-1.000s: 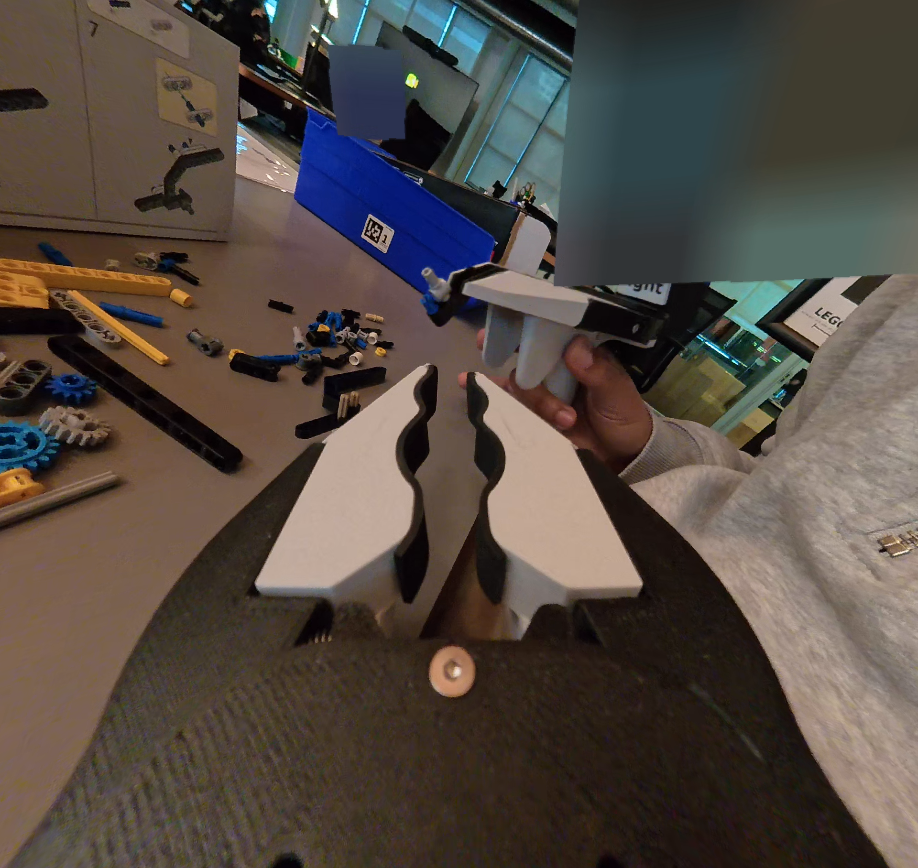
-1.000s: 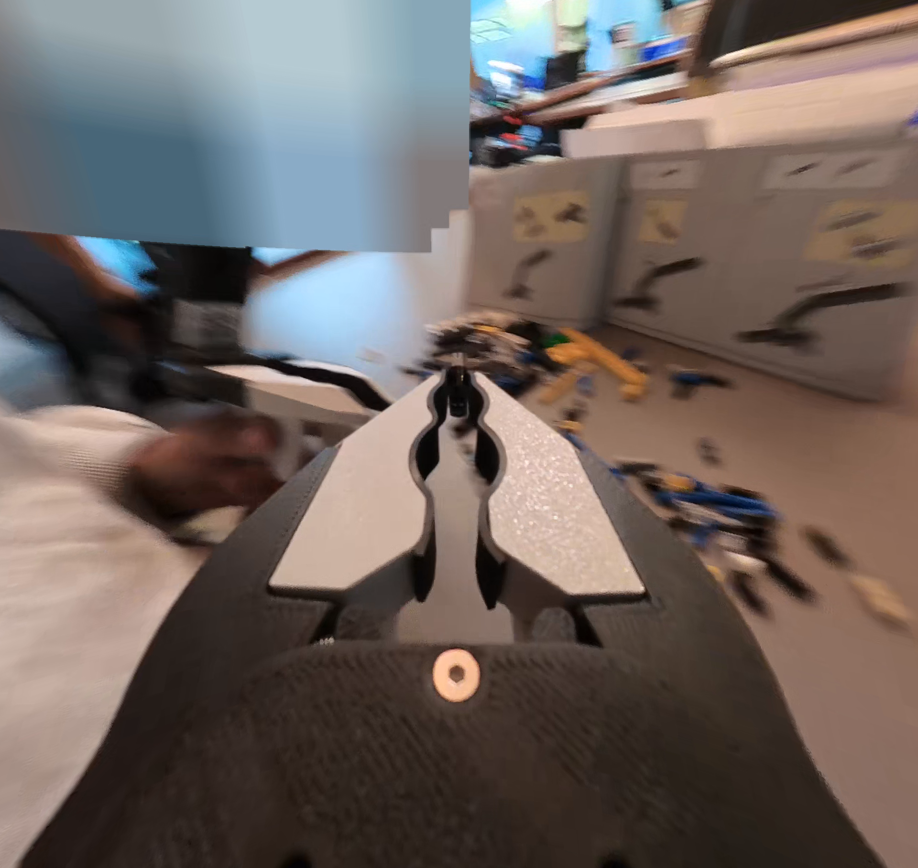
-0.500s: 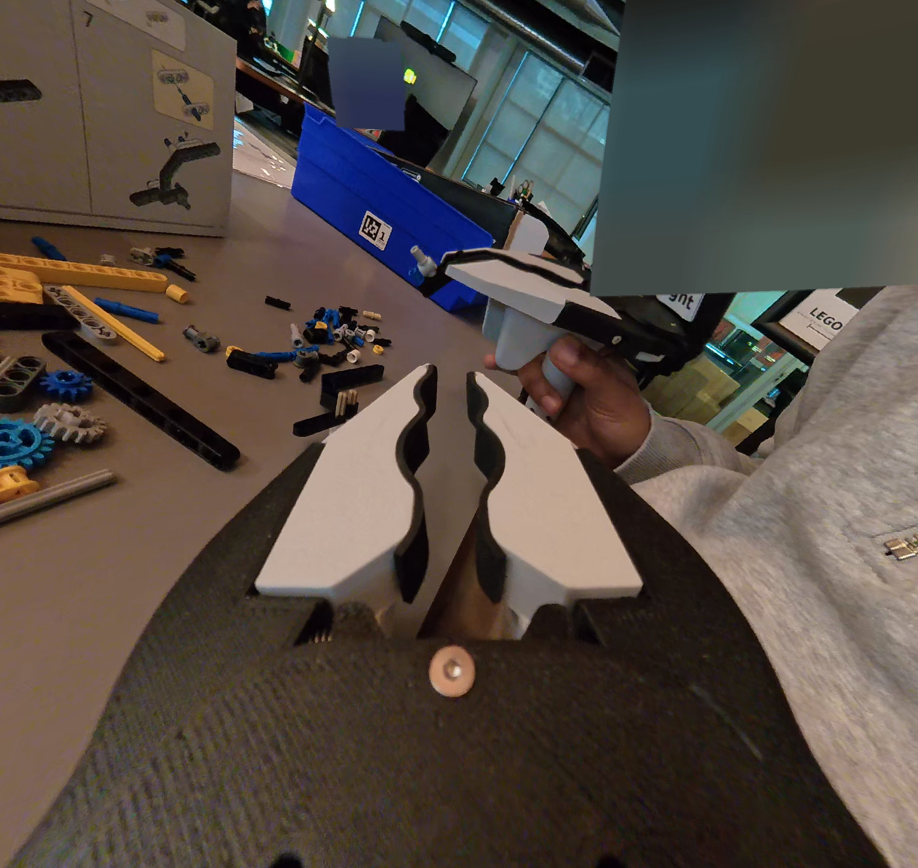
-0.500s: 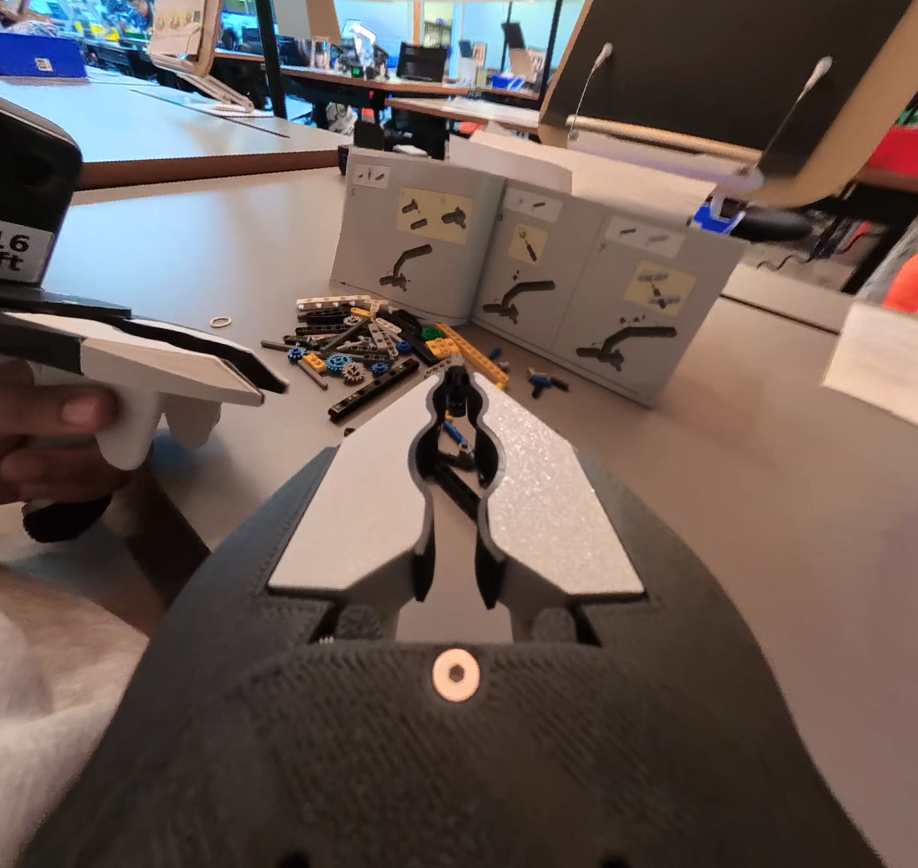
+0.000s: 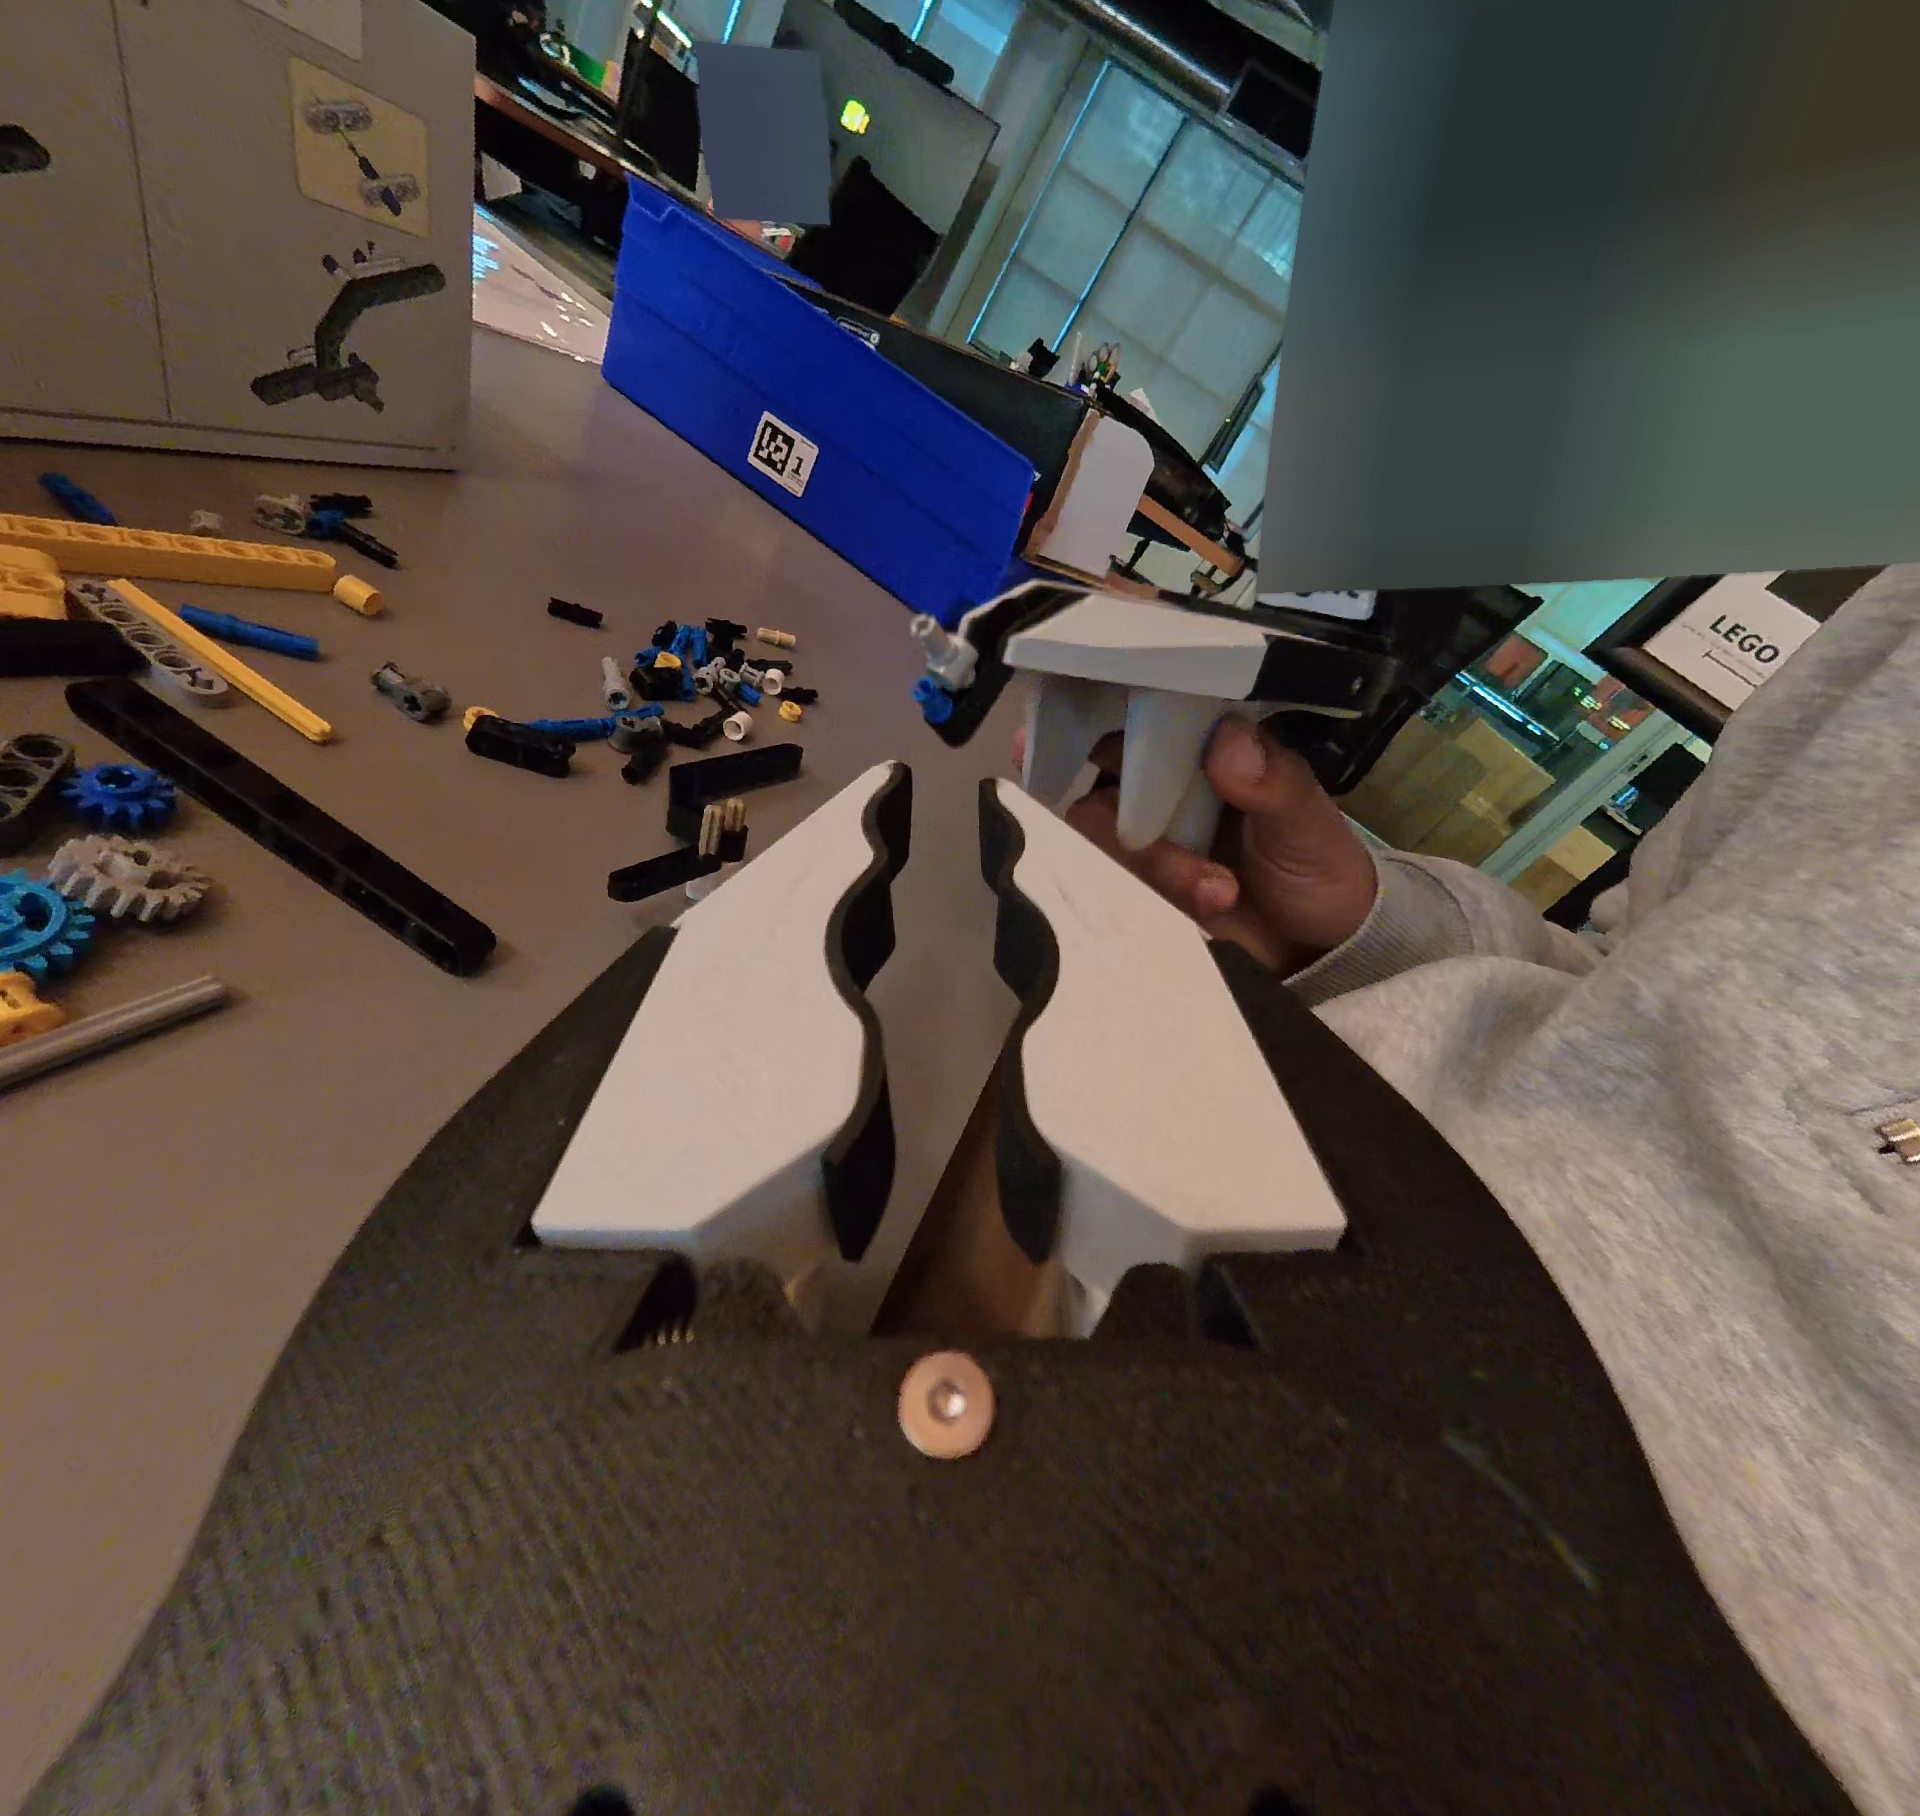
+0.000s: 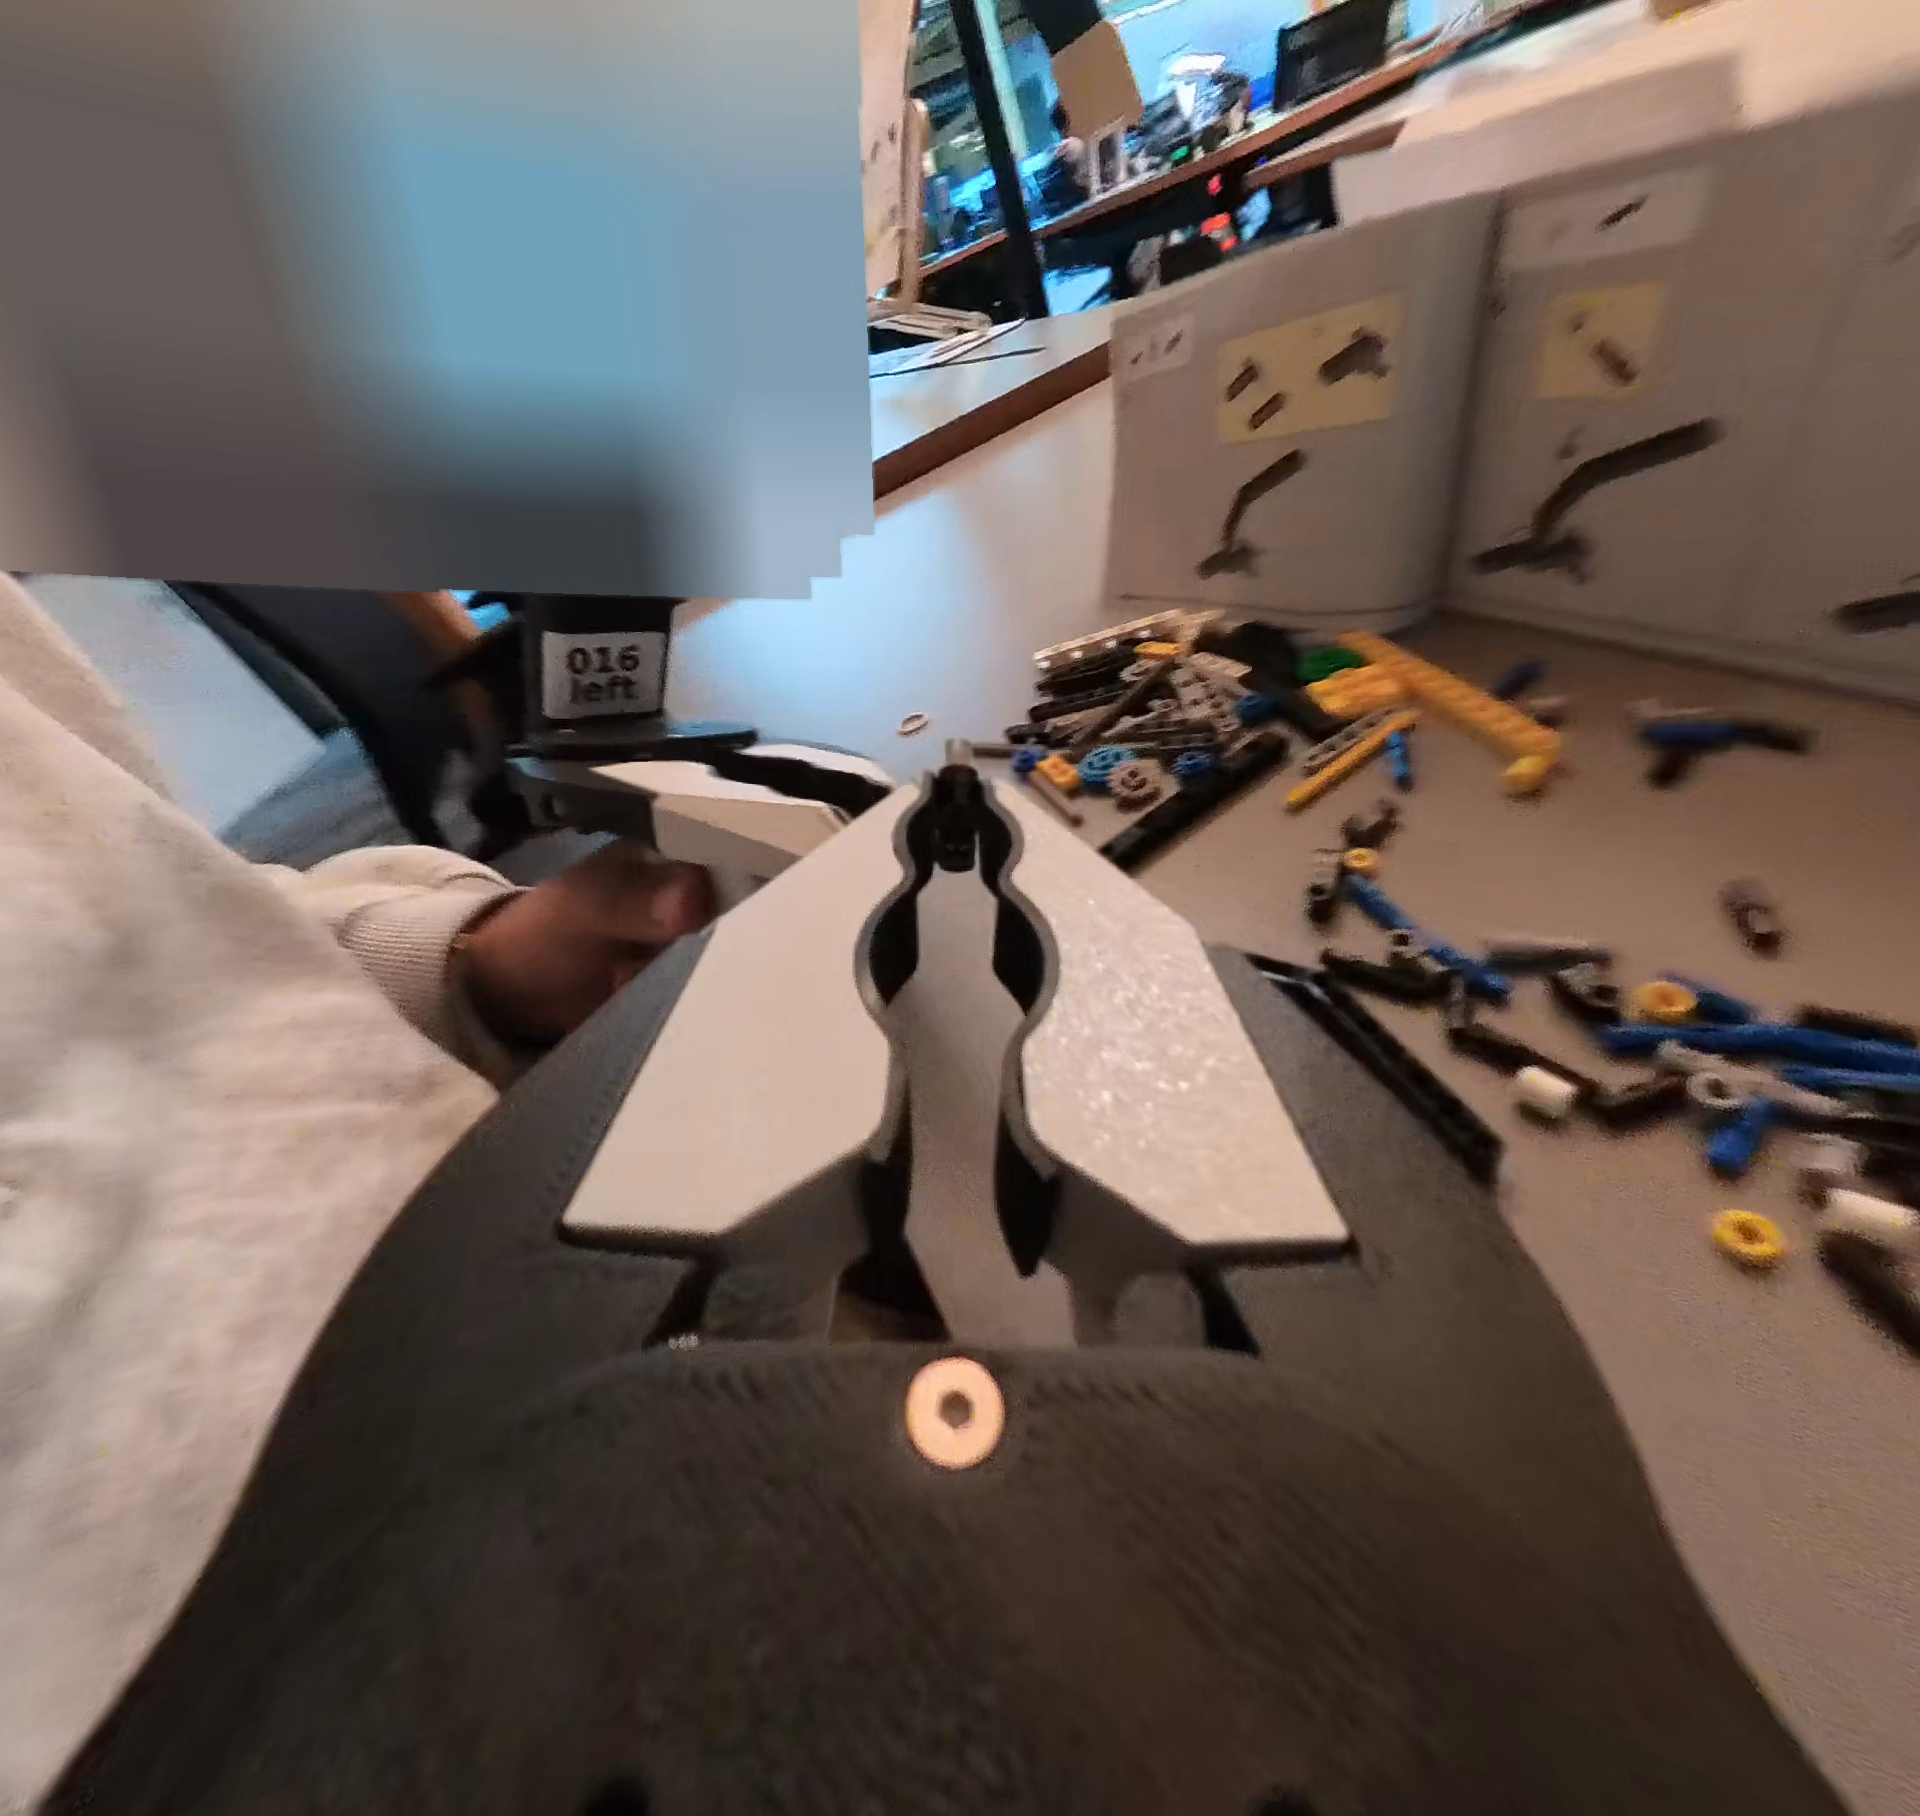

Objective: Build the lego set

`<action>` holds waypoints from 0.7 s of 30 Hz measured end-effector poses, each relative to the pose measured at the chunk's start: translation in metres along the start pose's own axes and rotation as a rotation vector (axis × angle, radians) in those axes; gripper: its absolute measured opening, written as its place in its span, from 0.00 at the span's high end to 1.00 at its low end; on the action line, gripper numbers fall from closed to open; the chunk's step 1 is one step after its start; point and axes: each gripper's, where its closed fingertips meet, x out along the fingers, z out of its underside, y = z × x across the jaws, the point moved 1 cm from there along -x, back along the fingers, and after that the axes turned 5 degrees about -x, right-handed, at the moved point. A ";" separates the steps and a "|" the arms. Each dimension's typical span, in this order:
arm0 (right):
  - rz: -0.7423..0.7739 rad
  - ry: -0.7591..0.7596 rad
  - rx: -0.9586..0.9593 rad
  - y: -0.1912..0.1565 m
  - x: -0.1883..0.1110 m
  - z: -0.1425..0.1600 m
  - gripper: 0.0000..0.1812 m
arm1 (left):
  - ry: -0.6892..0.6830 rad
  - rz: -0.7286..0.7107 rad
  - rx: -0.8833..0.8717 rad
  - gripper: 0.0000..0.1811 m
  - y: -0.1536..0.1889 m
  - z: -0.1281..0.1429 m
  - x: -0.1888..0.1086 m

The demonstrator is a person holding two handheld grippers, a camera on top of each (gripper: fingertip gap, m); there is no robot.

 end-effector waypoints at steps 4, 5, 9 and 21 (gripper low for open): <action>-0.032 -0.009 0.043 -0.003 0.004 0.004 0.97 | -0.002 0.005 -0.010 0.94 0.000 0.000 0.000; -0.034 -0.014 0.038 -0.003 0.005 0.005 0.97 | -0.003 0.006 -0.013 0.93 0.000 0.000 0.000; -0.047 -0.019 0.048 -0.005 0.005 0.007 0.97 | -0.003 0.009 -0.018 0.93 0.000 0.000 0.000; -0.083 -0.030 0.059 -0.008 0.005 0.009 0.97 | -0.008 0.012 -0.032 0.93 0.000 0.000 0.000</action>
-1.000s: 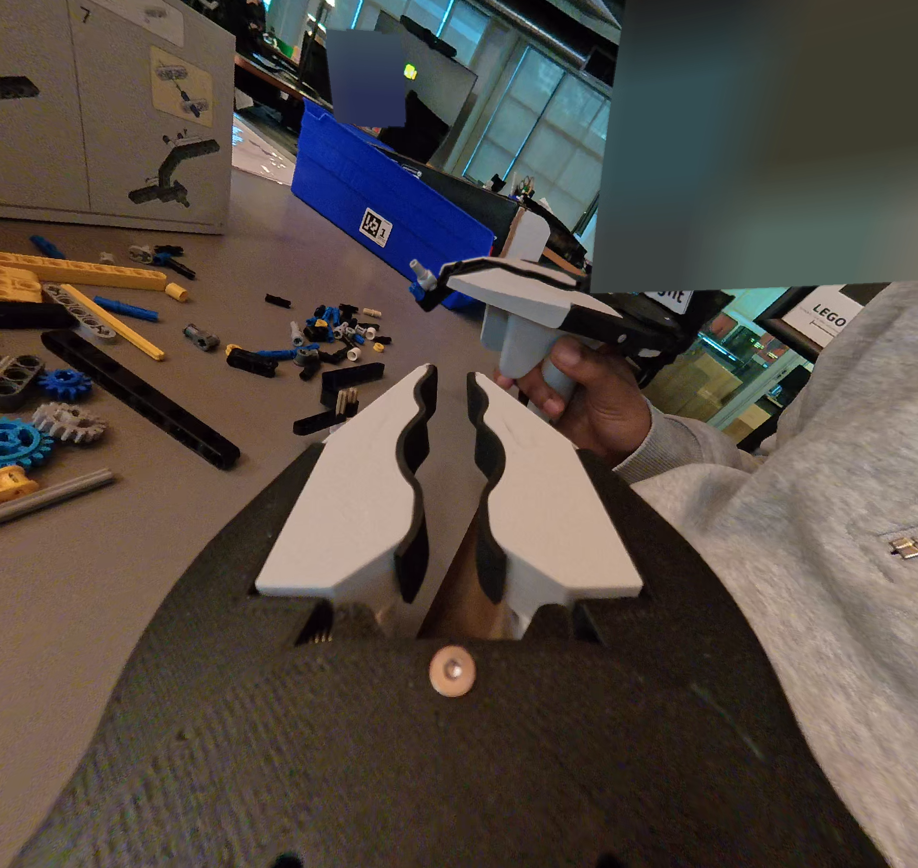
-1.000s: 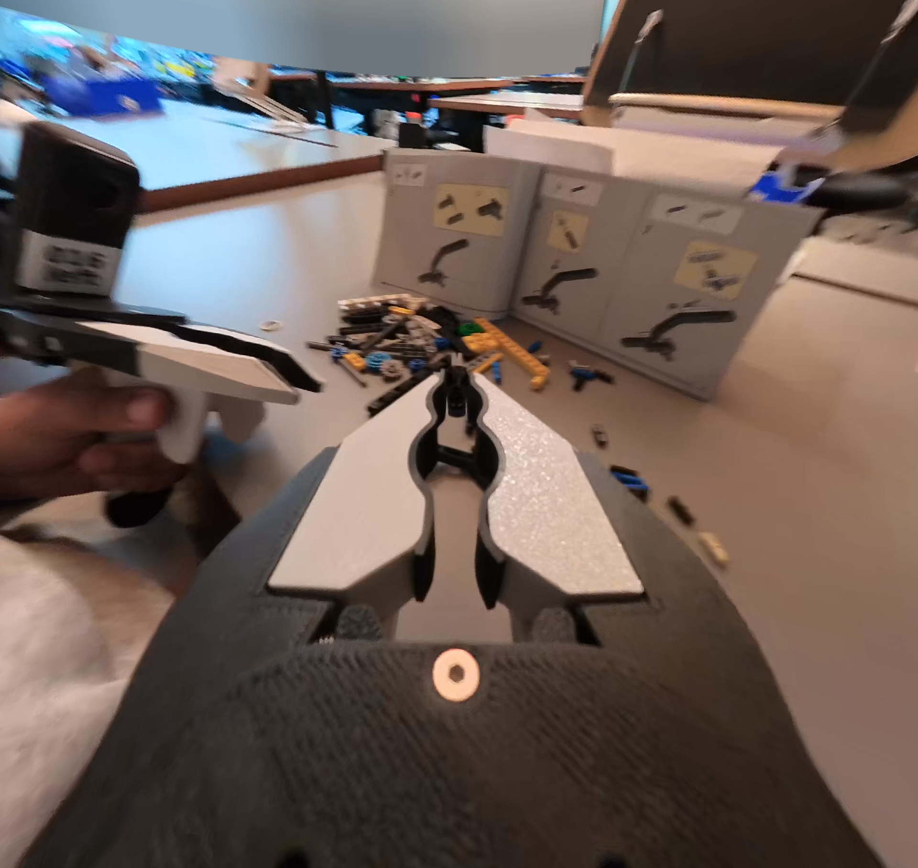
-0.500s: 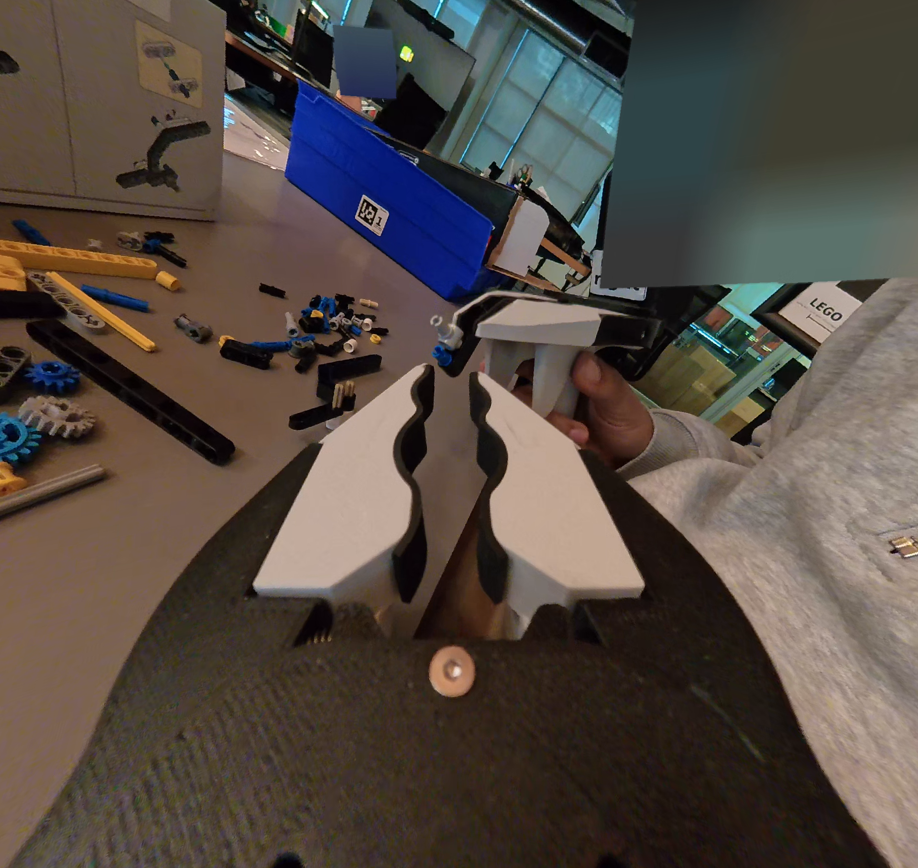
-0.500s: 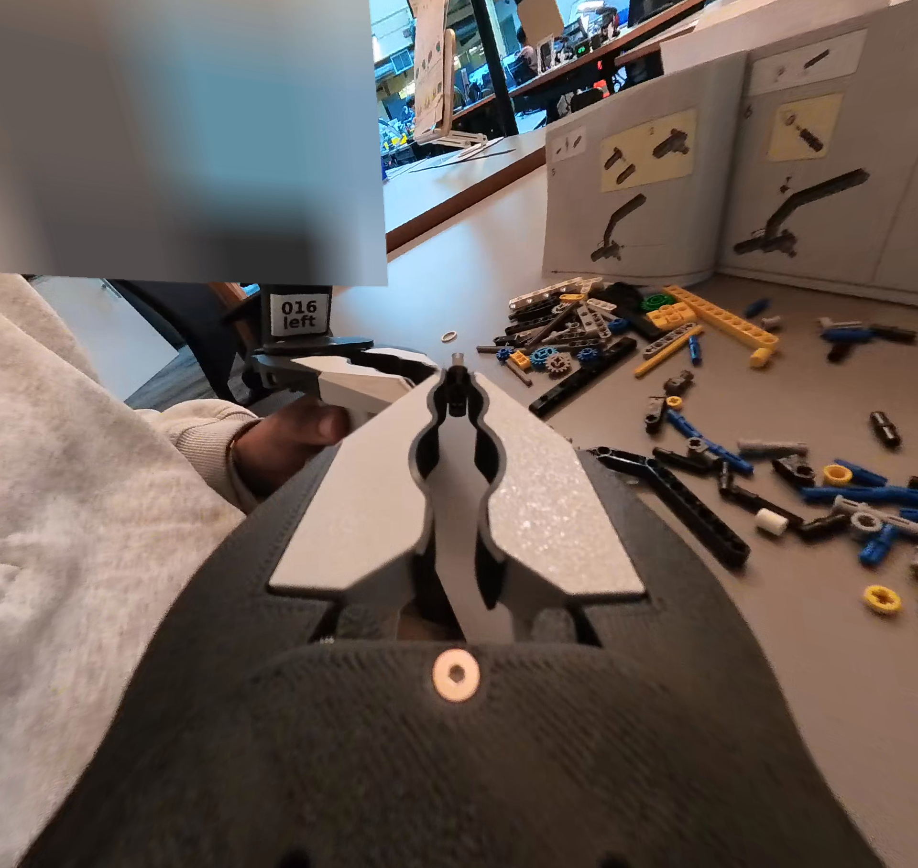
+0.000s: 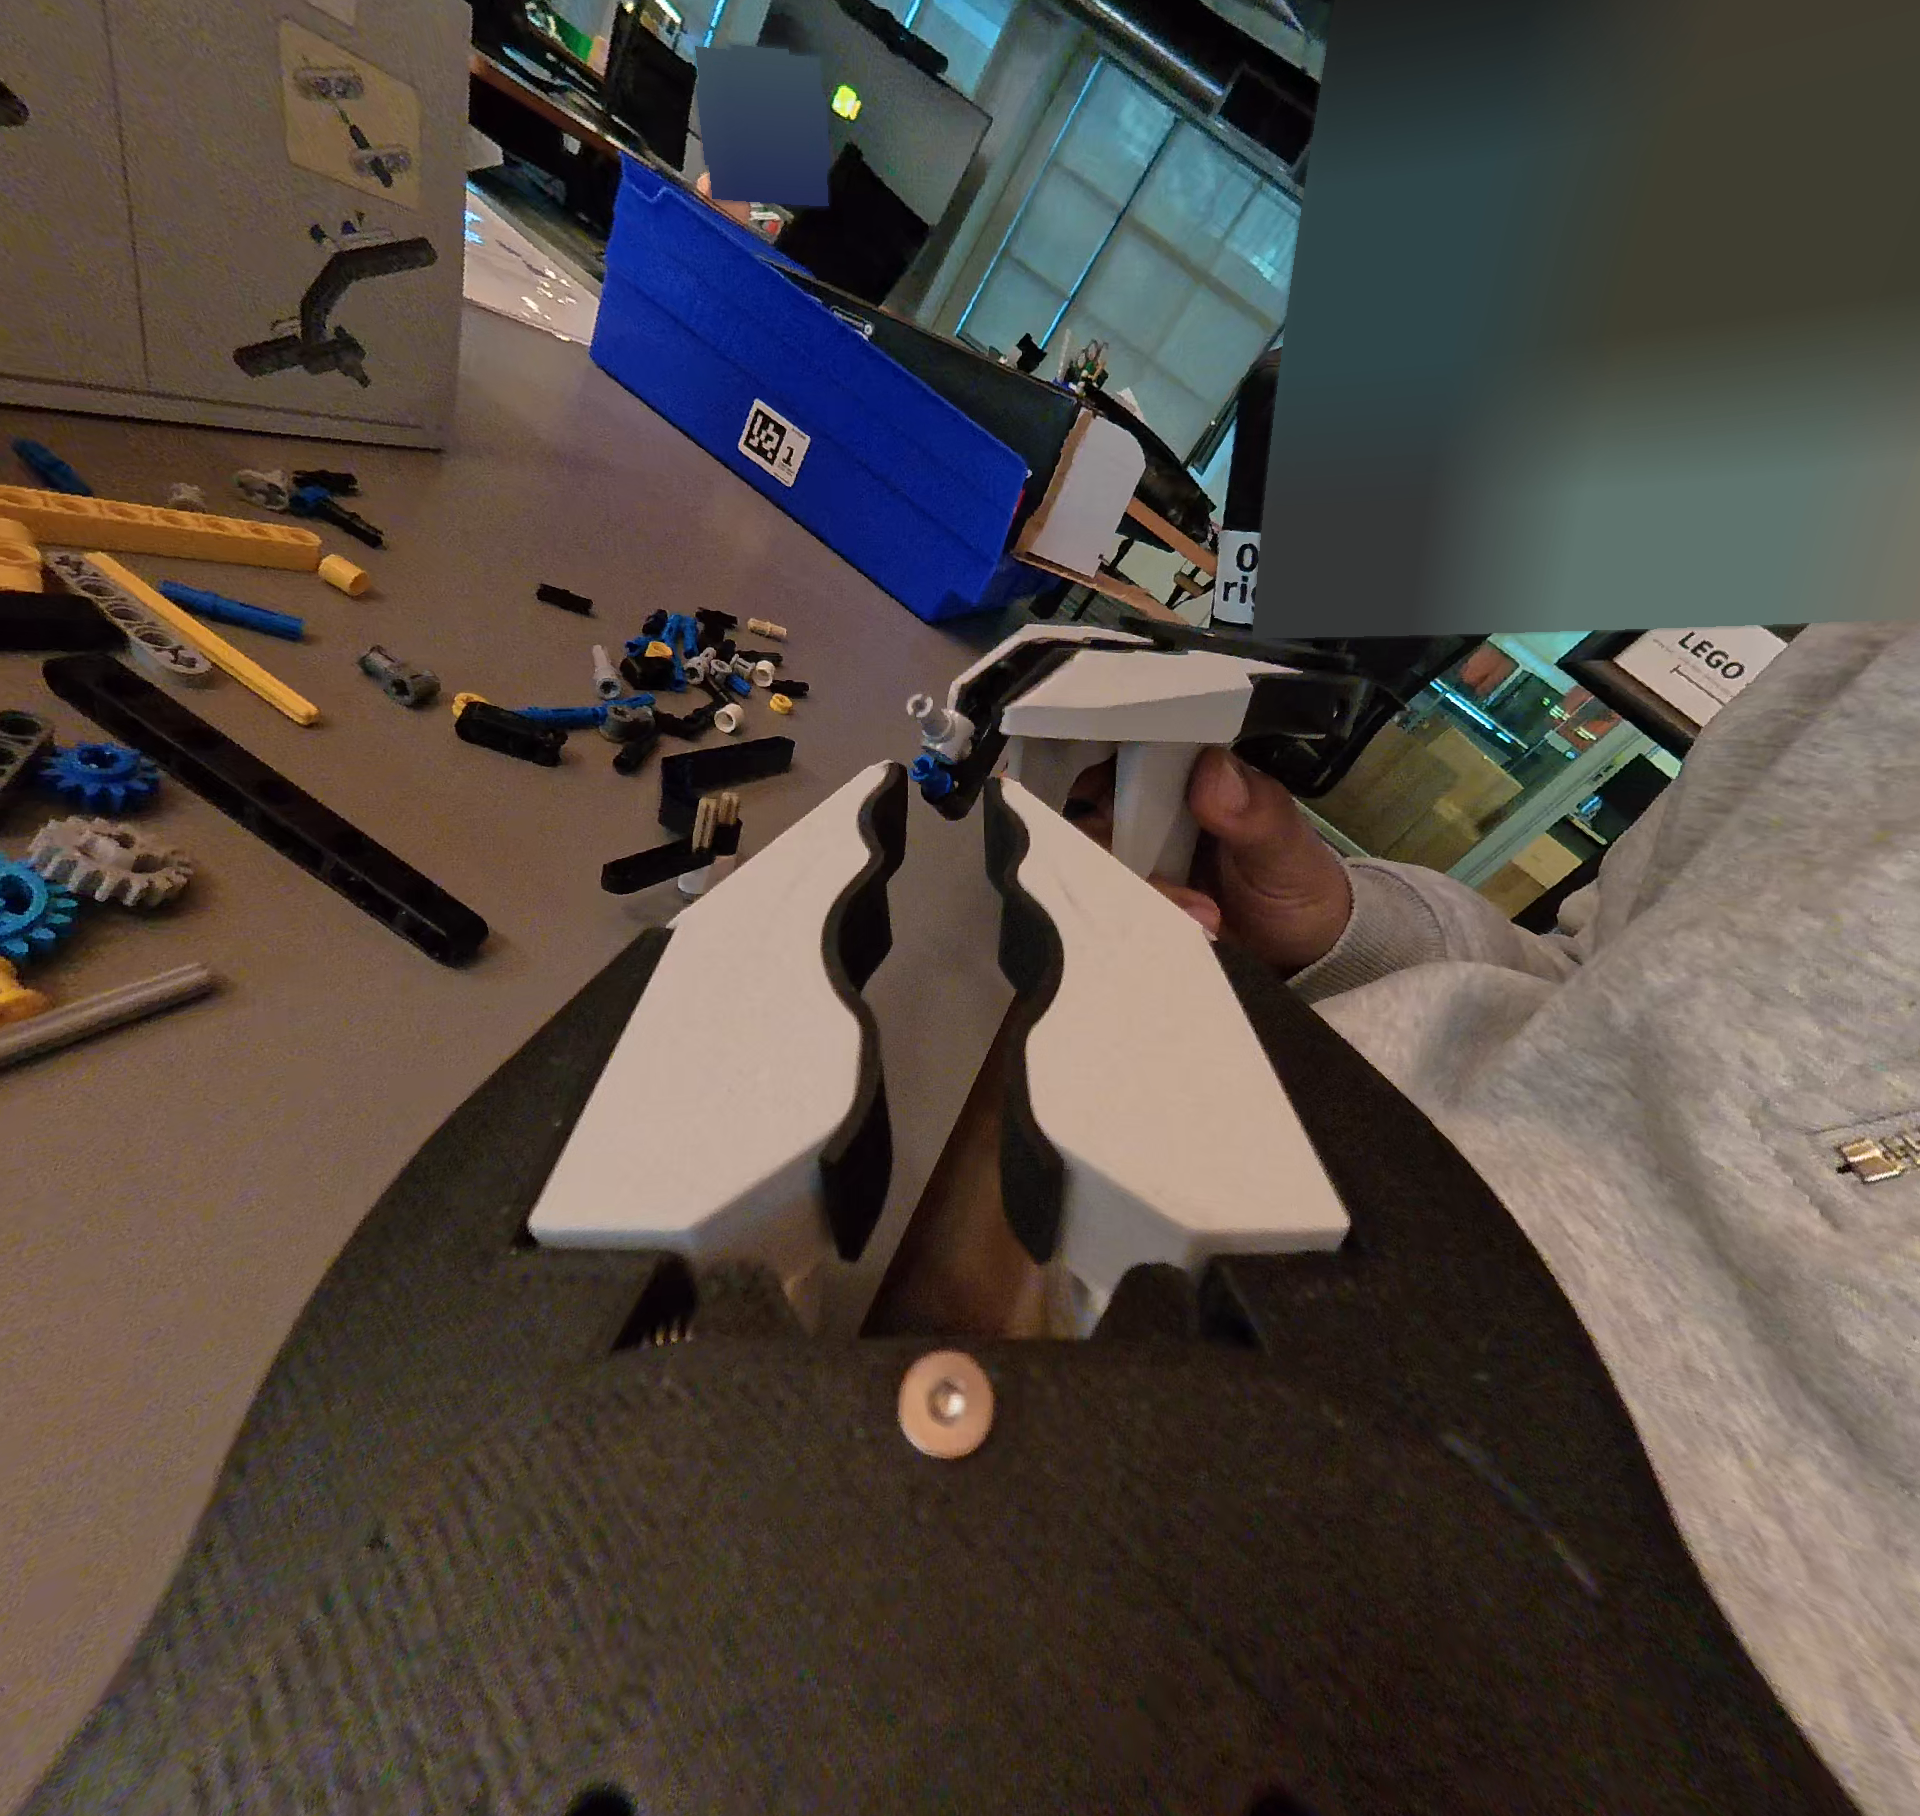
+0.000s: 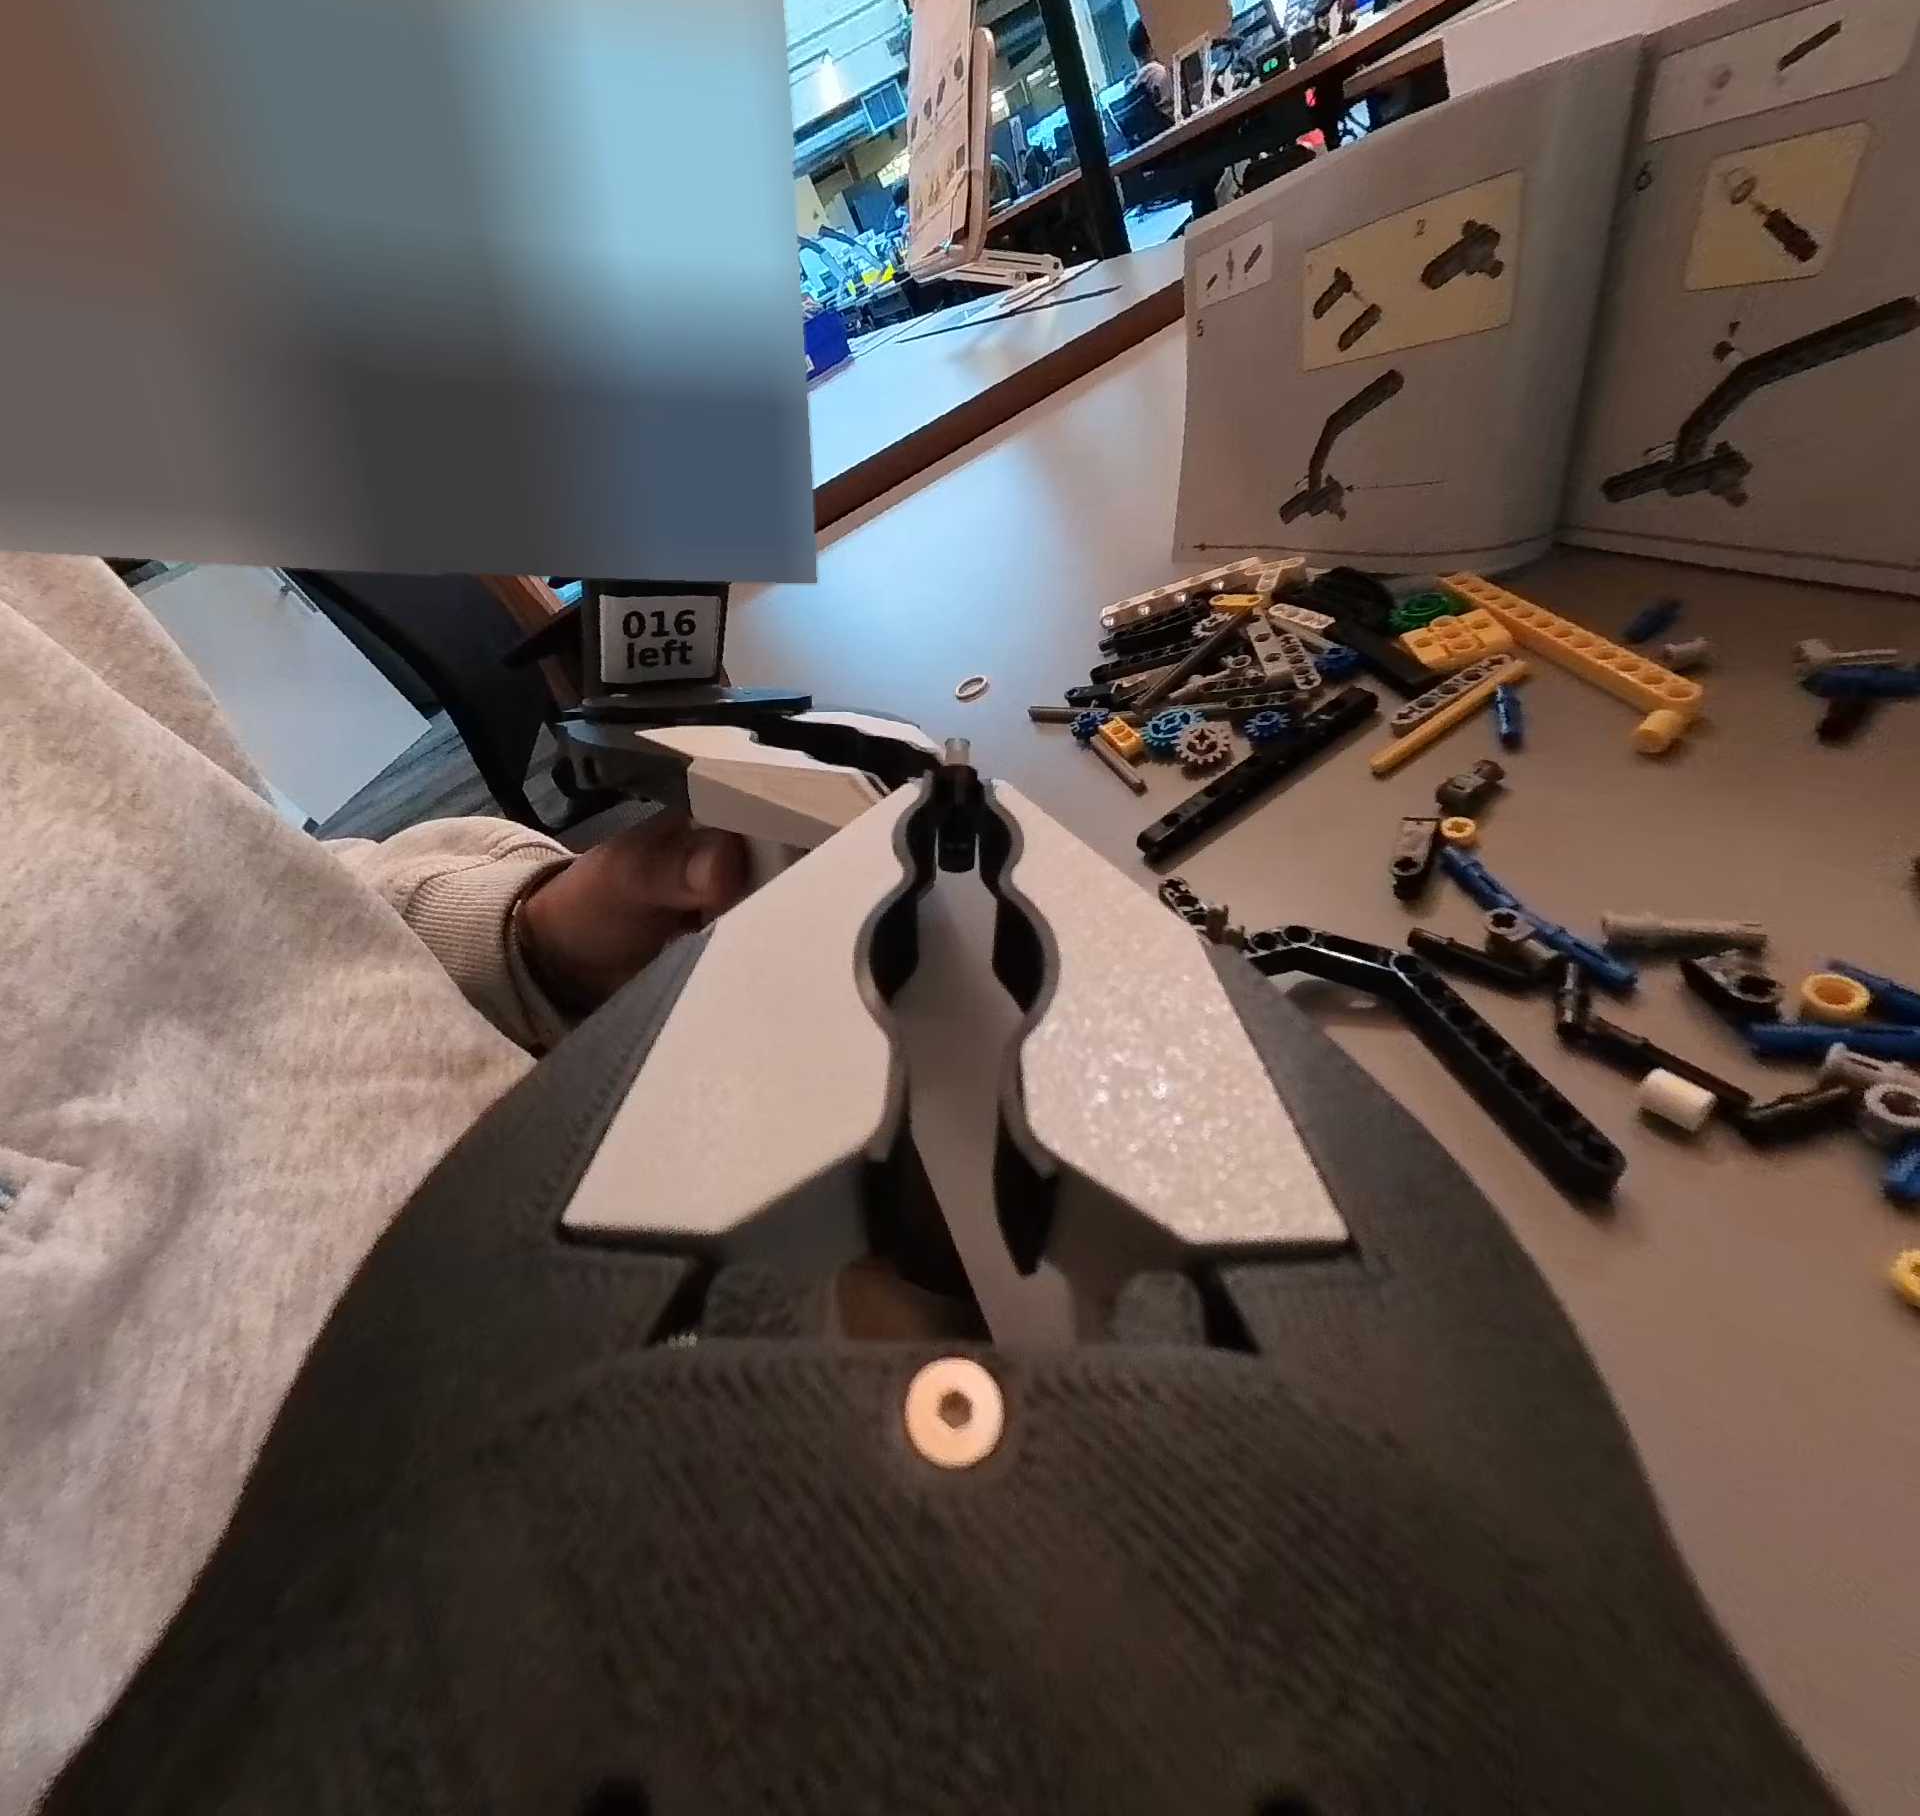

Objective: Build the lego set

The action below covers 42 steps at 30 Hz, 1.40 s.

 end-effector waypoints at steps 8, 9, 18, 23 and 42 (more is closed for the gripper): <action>-0.005 -0.003 -0.006 -0.001 0.000 0.000 0.97 | -0.001 -0.002 0.002 0.93 0.000 0.000 0.000; -0.005 -0.003 -0.004 -0.001 0.000 0.000 0.97 | -0.001 -0.002 0.003 0.93 0.000 0.000 0.000; -0.005 -0.002 0.004 0.000 -0.001 0.000 0.97 | -0.004 -0.006 0.007 0.93 -0.001 0.001 0.001; -0.005 -0.002 0.007 0.000 -0.001 0.000 0.97 | -0.005 -0.007 0.009 0.93 -0.001 0.001 0.001; -0.040 0.092 0.348 0.011 0.000 -0.004 0.98 | -0.015 -0.011 0.024 0.93 0.000 0.003 0.001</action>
